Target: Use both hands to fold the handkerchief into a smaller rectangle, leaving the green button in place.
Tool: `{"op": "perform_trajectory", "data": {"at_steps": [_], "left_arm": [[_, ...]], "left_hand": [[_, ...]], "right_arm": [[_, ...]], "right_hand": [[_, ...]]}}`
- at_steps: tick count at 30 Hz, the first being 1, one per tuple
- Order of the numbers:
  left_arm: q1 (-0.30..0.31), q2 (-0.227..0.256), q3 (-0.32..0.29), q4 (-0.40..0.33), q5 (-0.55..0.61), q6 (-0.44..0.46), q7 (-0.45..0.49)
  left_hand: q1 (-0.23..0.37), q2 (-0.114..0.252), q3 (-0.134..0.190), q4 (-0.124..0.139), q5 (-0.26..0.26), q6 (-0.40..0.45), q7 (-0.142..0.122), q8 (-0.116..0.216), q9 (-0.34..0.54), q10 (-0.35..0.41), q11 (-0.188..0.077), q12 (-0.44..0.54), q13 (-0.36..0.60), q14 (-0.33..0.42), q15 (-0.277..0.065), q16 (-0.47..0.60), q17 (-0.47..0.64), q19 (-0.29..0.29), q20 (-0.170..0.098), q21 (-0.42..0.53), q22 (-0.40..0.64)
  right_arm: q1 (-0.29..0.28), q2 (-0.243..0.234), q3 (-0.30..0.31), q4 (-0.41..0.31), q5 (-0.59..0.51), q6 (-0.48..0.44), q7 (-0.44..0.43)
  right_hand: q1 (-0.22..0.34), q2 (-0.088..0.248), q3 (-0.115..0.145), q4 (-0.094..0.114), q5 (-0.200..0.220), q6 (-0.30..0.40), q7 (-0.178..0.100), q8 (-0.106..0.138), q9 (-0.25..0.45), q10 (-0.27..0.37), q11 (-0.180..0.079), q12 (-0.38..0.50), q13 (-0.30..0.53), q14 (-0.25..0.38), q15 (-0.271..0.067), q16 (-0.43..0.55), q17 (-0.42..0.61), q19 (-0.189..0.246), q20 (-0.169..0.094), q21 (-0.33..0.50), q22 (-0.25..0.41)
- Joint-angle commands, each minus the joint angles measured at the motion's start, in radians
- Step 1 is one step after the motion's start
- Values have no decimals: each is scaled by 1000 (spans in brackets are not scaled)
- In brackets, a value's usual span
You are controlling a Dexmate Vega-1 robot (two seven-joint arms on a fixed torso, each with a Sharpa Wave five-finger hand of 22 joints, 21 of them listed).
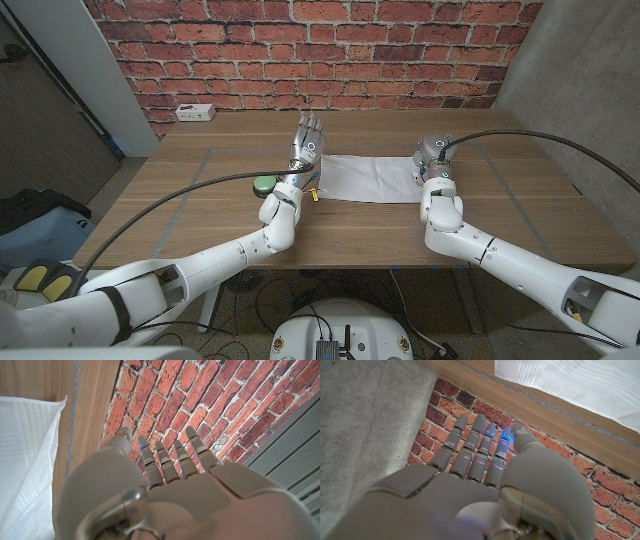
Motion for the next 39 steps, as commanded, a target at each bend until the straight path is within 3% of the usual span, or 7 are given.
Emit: {"op": "perform_trajectory", "data": {"at_steps": [1, 9, 19, 25, 30, 33, 39], "left_arm": [[44, 68, -44, -196, -181, -122, -37], [88, 108, -121, -318, -348, -221, -109], [122, 151, -198, -413, -529, -328, -194], [136, 175, -236, -460, -632, -382, -259], [144, 202, -254, -495, -689, -419, -313], [147, 217, -260, -515, -707, -432, -341], [141, 255, -272, -550, -752, -476, -426]], "left_hand": [[-78, 21, -15, 47, 0, -41, 19, -40, -22, 11, 13, 7, 2, 24, -71, 7, 3, -8, 21, 1, 3], [-227, 40, -52, 121, -7, -225, 38, -115, -61, -69, 52, -22, 4, -3, -24, -8, 5, -49, 50, -13, 6], [-336, 6, -99, 153, -1, -365, 74, -111, -80, -166, 102, -34, 3, -85, 32, -23, 3, -91, 22, -35, 4], [-409, -23, -139, 178, 5, -413, 121, -109, -84, -226, 131, -38, 0, -134, 66, -23, 1, -125, 43, -55, 1], [-473, -47, -177, 198, 17, -463, 128, -110, -88, -280, 145, -39, -5, -192, 93, -27, -2, -184, 64, -87, -1], [-511, -70, -204, 205, 26, -493, 136, -109, -90, -318, 144, -40, -8, -239, 97, -30, -3, -217, 72, -108, -3], [-561, -101, -246, 205, 48, -592, 136, -115, -92, -414, 156, -45, -12, -337, 109, -31, -6, -280, 77, -150, -5]], "right_arm": [[-24, -26, 26, -54, 54, 26, 28], [-51, -35, 66, -100, 124, 49, 46], [-106, -57, 146, -152, 253, 131, 33], [-144, -77, 193, -179, 338, 187, 29], [-169, -109, 223, -204, 412, 248, 55], [-178, -122, 233, -215, 444, 267, 70], [-179, -154, 235, -231, 496, 300, 125]], "right_hand": [[-43, 2, -5, 24, -3, -13, 9, -3, 1, -20, 13, -10, -3, -17, -85, -20, -16, 11, 4, 11, -1], [-119, 6, -16, 51, -3, -84, 12, -11, 1, -111, 30, -39, -12, -86, -66, -79, -54, -10, 14, 4, -5], [-189, 12, -14, 67, -1, -201, 23, -15, 2, -242, 59, -51, -29, -203, -25, -143, -108, -21, 30, -21, -16], [-252, 17, -23, 93, -3, -296, 21, -18, 2, -317, 72, -50, -44, -286, -6, -156, -142, -19, 50, -50, -23], [-353, 27, -49, 151, 1, -383, 26, -16, 1, -380, 70, -49, -59, -363, 5, -155, -170, -103, 42, -119, -24], [-430, 32, -64, 197, 8, -456, 26, -12, -2, -451, 67, -49, -69, -458, -5, -161, -206, -185, -18, -186, -23], [-498, 26, -79, 225, 13, -539, 30, -16, -5, -538, 41, -51, -74, -559, -2, -164, -247, -262, -48, -252, -22]]}}
